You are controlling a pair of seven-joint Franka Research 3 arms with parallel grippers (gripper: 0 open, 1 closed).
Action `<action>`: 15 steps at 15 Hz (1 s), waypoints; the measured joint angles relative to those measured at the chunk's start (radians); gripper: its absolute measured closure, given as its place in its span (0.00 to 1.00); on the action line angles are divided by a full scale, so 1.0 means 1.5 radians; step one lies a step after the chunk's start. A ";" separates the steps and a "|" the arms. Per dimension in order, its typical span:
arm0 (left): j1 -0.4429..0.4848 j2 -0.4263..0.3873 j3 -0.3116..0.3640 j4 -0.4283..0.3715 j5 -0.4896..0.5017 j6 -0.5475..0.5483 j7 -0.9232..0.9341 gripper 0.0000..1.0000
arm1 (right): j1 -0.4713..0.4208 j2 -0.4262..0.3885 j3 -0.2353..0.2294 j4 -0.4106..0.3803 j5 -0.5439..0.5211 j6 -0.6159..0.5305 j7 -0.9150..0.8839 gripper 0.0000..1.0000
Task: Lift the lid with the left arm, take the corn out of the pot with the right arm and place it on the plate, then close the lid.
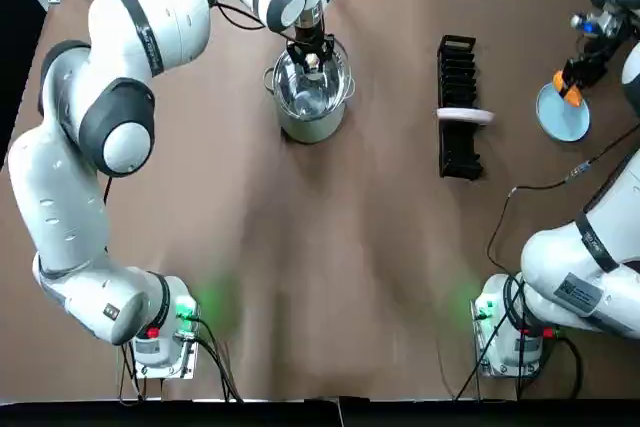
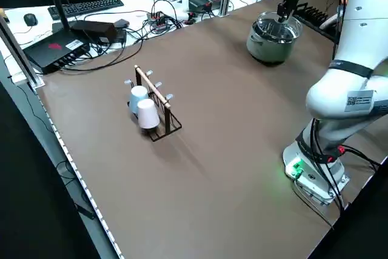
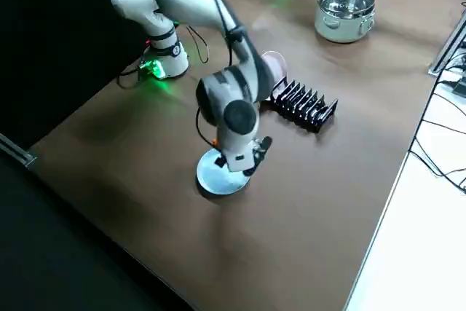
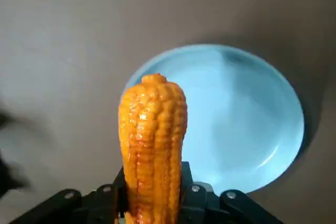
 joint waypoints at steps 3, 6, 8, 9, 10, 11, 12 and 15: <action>0.002 -0.001 0.001 0.002 0.000 -0.034 0.000 0.49 | -0.017 0.000 0.000 -0.058 -0.002 0.067 -0.021 0.61; 0.003 -0.002 0.004 0.003 0.000 -0.047 0.000 0.49 | -0.019 0.000 0.000 -0.065 -0.002 0.071 -0.024 0.61; 0.003 -0.001 0.005 0.003 0.000 -0.048 0.000 0.49 | -0.019 -0.002 0.000 -0.065 -0.002 0.072 -0.024 0.61; 0.003 0.000 0.005 0.003 0.000 -0.048 0.000 0.49 | -0.020 -0.004 0.000 -0.065 -0.002 0.076 -0.024 0.61; 0.002 0.001 0.005 0.003 0.000 -0.048 0.000 0.49 | -0.020 -0.005 0.000 -0.065 -0.002 0.083 -0.024 0.59; 0.002 0.002 0.005 0.003 0.000 -0.048 0.000 0.49 | -0.020 -0.006 0.000 -0.064 -0.002 0.091 -0.024 0.59; 0.002 0.003 0.005 0.003 0.000 -0.048 0.001 0.49 | -0.020 -0.007 0.000 -0.063 -0.002 0.097 -0.024 0.56; 0.002 0.008 0.006 0.003 0.000 -0.043 0.001 0.49 | -0.020 -0.007 0.000 -0.059 -0.002 0.107 -0.024 0.52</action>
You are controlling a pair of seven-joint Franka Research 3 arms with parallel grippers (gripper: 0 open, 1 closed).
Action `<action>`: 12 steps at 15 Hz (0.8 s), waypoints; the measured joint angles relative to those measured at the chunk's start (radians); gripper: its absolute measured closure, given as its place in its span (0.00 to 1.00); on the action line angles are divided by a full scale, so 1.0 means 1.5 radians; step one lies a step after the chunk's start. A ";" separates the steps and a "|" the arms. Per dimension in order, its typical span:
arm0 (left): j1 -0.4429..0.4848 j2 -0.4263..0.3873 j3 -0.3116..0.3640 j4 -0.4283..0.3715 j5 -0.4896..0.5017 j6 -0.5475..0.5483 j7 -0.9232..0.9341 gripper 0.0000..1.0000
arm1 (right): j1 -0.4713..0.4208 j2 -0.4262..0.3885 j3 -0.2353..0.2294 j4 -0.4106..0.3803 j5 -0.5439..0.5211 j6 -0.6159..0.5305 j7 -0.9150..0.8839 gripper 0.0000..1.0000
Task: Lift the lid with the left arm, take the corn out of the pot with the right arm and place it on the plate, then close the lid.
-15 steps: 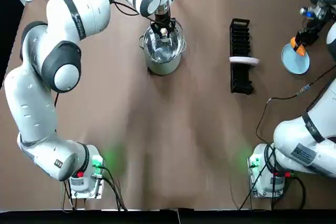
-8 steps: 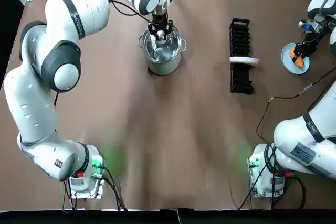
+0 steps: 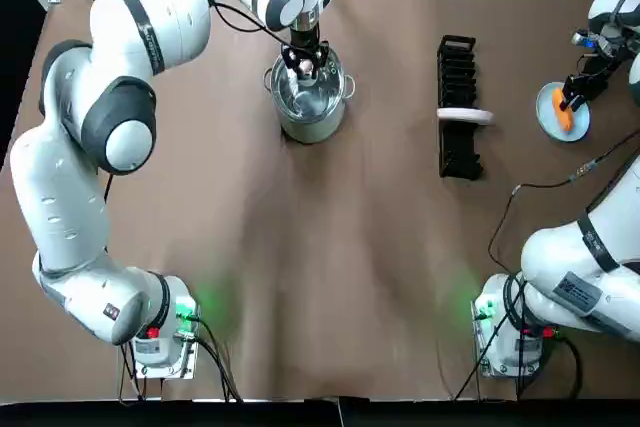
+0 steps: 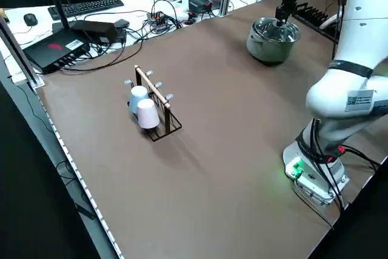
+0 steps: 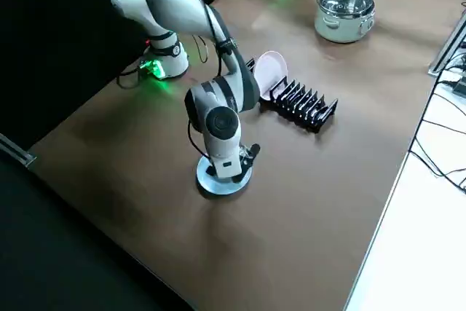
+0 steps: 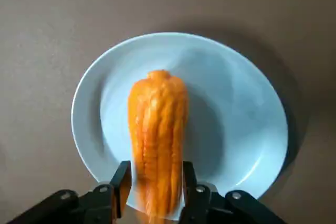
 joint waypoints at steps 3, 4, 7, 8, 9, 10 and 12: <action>0.000 0.004 0.000 0.000 0.000 0.005 0.000 0.49 | 0.000 -0.001 0.000 0.004 0.000 0.000 -0.001 0.35; -0.001 0.004 0.000 0.000 0.000 0.007 0.000 0.49 | 0.000 -0.002 0.001 0.006 0.000 0.000 -0.001 0.35; -0.001 0.004 0.000 0.000 0.000 0.007 0.000 0.49 | 0.007 -0.011 0.009 0.023 0.000 -0.009 -0.001 0.14; -0.001 0.004 0.000 0.000 0.000 0.007 0.000 0.49 | 0.015 -0.020 0.011 0.036 0.000 -0.024 -0.001 0.11; -0.001 0.005 0.000 0.000 0.000 0.007 0.000 0.49 | 0.042 -0.049 0.013 0.074 0.000 -0.079 0.001 0.04; -0.001 0.005 0.000 0.000 0.000 0.007 0.000 0.49 | 0.056 -0.067 0.013 0.097 0.000 -0.116 0.003 0.03; -0.001 0.005 0.001 0.000 0.000 0.007 0.000 0.49 | 0.085 -0.100 0.014 0.142 0.000 -0.203 0.012 0.02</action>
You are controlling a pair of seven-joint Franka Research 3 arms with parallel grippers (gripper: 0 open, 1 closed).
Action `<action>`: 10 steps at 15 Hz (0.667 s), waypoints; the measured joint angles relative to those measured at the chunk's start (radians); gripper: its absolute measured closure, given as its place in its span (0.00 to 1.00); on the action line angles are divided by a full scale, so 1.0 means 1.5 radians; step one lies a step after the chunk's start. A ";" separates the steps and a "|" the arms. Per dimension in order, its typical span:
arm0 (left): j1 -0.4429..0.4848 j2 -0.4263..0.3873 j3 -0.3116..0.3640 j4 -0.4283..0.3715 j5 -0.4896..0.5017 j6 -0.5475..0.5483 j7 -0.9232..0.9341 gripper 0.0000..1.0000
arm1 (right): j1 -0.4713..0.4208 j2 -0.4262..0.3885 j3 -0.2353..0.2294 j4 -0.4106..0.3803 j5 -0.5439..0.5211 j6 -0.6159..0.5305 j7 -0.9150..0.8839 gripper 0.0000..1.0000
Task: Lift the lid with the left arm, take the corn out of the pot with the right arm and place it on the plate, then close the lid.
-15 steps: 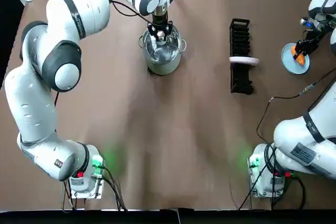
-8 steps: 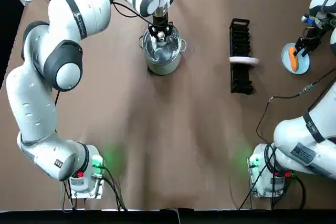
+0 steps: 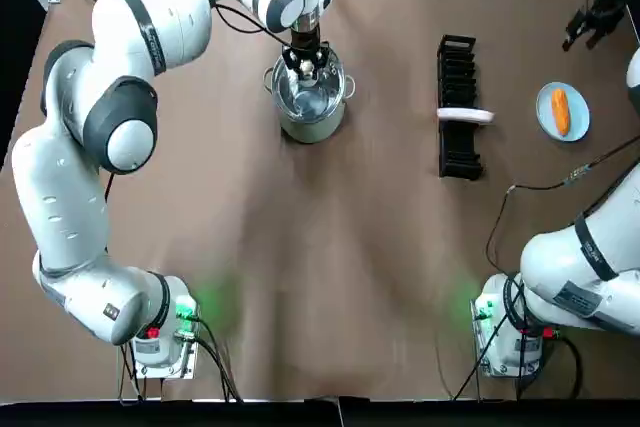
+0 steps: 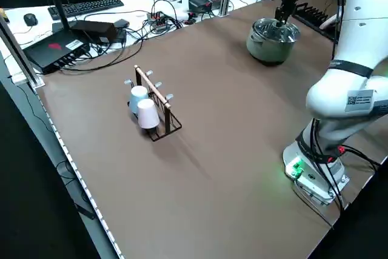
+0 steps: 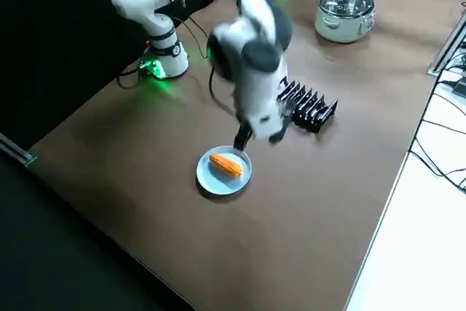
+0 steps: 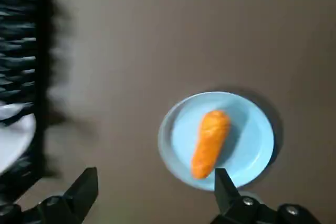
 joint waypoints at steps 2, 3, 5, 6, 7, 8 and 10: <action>0.000 0.000 0.001 0.000 0.000 0.000 0.000 0.49 | 0.031 -0.024 0.001 0.042 0.000 -0.063 0.020 0.01; 0.000 0.000 0.002 0.000 0.000 0.000 0.000 0.49 | 0.049 -0.034 0.001 0.059 0.000 -0.086 0.042 0.01; 0.000 0.000 0.002 0.000 0.000 0.001 0.000 0.49 | 0.094 -0.057 0.002 0.080 0.000 -0.109 0.095 0.00; 0.000 0.000 0.003 0.000 0.000 0.002 0.000 0.49 | 0.120 -0.070 0.002 0.084 0.000 -0.112 0.118 0.00; 0.000 0.001 0.003 0.001 0.000 0.003 0.000 0.47 | 0.145 -0.085 0.003 0.087 0.000 -0.114 0.141 0.00; 0.000 0.001 0.003 0.001 0.000 0.007 0.000 0.40 | 0.168 -0.102 0.004 0.089 0.000 -0.123 0.166 0.00; 0.000 0.001 0.003 0.002 0.000 0.011 0.000 0.37 | 0.206 -0.141 0.004 0.089 0.000 -0.152 0.213 0.00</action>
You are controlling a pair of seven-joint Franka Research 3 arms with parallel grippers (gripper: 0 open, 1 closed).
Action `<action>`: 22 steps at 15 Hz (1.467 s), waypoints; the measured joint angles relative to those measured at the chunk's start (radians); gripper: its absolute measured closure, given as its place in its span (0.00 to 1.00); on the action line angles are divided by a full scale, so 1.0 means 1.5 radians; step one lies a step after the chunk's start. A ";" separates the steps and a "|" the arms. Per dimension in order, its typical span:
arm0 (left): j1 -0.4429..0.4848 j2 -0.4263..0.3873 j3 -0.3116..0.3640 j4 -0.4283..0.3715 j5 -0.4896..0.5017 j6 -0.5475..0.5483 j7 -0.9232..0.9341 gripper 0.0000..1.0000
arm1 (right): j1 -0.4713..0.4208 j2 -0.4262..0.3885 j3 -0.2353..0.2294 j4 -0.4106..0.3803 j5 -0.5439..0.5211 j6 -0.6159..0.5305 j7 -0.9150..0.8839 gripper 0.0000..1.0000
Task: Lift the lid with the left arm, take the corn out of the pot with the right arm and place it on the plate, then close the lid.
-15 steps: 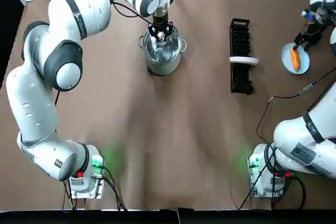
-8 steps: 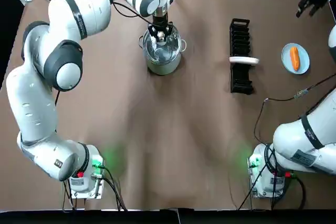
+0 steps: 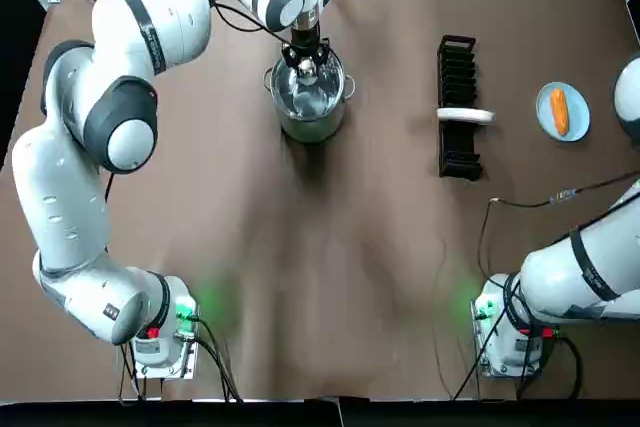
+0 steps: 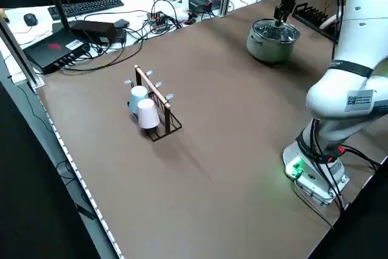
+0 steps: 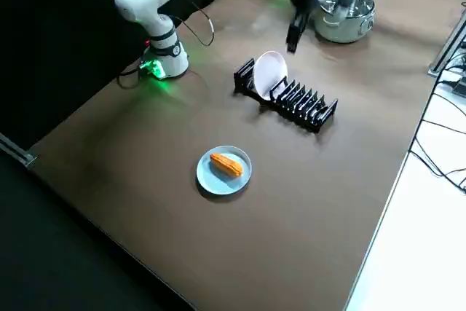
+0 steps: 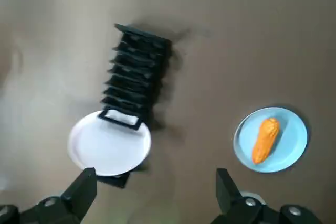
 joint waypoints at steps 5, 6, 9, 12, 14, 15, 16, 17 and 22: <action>0.001 0.000 0.001 0.007 0.000 0.002 0.000 0.11 | 0.024 -0.090 0.032 -0.026 0.000 -0.026 0.058 0.00; 0.002 -0.001 0.001 0.012 0.000 0.002 0.000 0.04 | 0.020 -0.107 0.043 -0.044 0.000 -0.026 0.062 0.00; 0.033 -0.031 0.005 0.034 0.002 0.001 0.003 0.00 | 0.020 -0.157 0.061 -0.106 0.000 -0.025 0.063 0.00; 0.082 -0.091 0.005 0.039 0.008 -0.058 0.063 0.00 | 0.025 -0.188 0.063 -0.156 -0.001 0.006 0.063 0.00; 0.118 -0.139 0.004 0.040 0.010 -0.132 0.130 0.00 | 0.028 -0.209 0.061 -0.198 -0.001 0.038 0.063 0.00; 0.136 -0.162 0.003 0.040 0.010 -0.170 0.166 0.00 | 0.030 -0.216 0.057 -0.213 -0.001 0.048 0.063 0.00; 0.153 -0.184 0.003 0.040 0.010 -0.209 0.204 0.00 | 0.034 -0.219 0.052 -0.224 -0.002 0.055 0.063 0.00; 0.170 -0.205 0.002 0.040 0.010 -0.245 0.239 0.00 | 0.043 -0.221 0.042 -0.229 -0.004 0.057 0.062 0.00; 0.215 -0.269 0.003 0.039 0.010 -0.367 0.325 0.00 | 0.080 -0.228 0.009 -0.243 -0.022 0.068 0.062 0.00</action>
